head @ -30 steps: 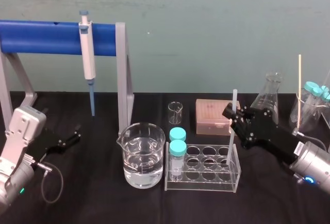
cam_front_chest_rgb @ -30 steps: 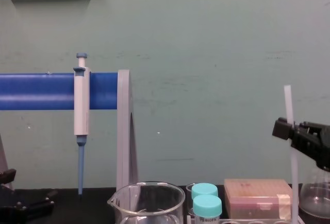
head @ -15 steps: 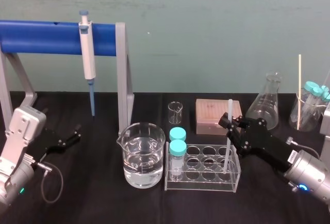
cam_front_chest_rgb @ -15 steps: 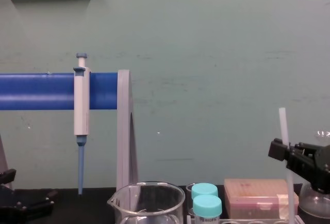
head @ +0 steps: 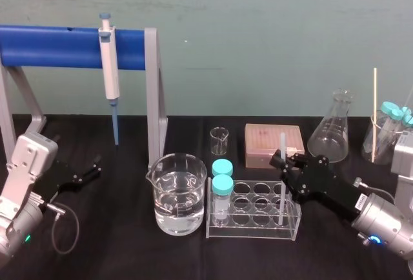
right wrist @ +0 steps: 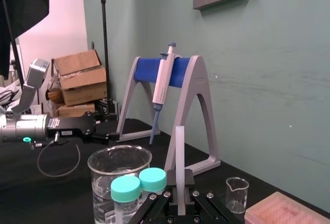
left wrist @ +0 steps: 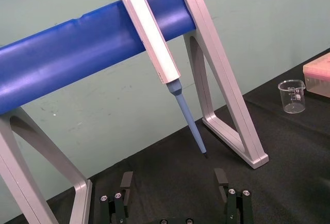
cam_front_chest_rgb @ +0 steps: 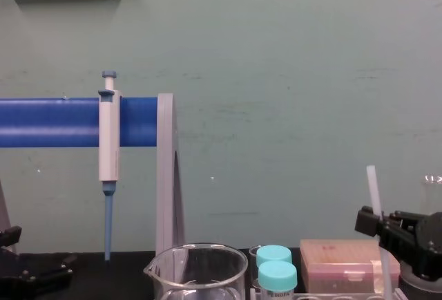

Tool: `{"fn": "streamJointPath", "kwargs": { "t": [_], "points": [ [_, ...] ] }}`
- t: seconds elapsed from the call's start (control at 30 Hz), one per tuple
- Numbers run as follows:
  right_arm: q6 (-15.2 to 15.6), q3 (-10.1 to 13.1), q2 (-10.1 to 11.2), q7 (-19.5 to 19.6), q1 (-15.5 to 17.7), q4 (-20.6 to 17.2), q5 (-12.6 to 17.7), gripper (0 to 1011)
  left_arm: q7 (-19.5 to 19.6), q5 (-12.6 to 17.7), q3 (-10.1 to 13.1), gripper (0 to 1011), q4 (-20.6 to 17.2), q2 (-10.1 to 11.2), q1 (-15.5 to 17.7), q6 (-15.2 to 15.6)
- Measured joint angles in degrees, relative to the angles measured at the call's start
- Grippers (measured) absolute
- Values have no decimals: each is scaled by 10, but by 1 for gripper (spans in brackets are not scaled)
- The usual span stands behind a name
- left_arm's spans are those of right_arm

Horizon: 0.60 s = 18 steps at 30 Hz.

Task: Pick up the stirring rod with one hand, then place it down.

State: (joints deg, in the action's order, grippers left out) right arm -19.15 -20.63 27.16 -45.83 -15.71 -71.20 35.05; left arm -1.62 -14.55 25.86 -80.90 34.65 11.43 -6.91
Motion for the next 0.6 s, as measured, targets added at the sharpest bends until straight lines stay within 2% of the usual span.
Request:
{"fn": "streamJointPath", "kwargs": {
  "t": [0.6],
  "points": [
    [-2, -5, 3, 3, 0, 2, -14, 67, 0, 0, 0, 1000, 0, 0, 0, 0]
  ]
}}
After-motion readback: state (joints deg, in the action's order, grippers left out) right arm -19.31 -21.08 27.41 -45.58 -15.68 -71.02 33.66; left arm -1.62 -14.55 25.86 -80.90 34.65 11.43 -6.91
